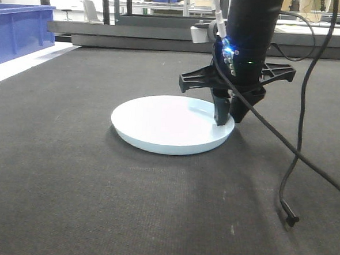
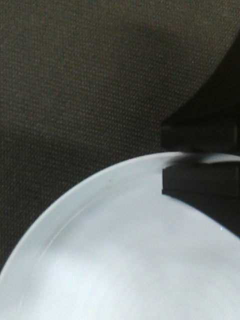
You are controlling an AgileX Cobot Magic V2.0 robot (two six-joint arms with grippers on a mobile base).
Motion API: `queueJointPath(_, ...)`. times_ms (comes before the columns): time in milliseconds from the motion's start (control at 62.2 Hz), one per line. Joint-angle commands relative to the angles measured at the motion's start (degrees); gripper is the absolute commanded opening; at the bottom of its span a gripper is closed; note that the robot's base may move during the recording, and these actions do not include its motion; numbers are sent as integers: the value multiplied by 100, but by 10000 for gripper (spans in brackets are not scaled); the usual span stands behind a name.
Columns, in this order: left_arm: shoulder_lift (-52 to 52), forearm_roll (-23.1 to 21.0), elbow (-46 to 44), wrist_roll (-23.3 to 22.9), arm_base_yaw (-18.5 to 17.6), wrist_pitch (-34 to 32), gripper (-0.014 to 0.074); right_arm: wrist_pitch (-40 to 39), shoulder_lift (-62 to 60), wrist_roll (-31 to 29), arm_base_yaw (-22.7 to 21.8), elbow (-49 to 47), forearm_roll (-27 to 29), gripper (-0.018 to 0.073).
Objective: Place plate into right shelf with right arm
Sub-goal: 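Lower the right gripper and pinch the plate's rim, then lift the plate upward by its rim with the right gripper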
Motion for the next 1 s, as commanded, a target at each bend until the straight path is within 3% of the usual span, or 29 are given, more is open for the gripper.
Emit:
queueJointPath(0, -63, -34, 33, -16, -27, -465, -47, -181, -310, -4, -42, -182, -131, 18)
queueJointPath(273, -63, -34, 33, -16, -27, -465, -47, -267, -496, -4, -53, -182, -150, 29)
queueJointPath(482, -63, -34, 33, -16, -27, -465, -47, -466, -1327, -4, -53, 26, -417, 29)
queueJointPath(981, -63, -34, 33, -16, -27, -465, -47, -2106, -4275, -11, -264, 3116, -682, 29)
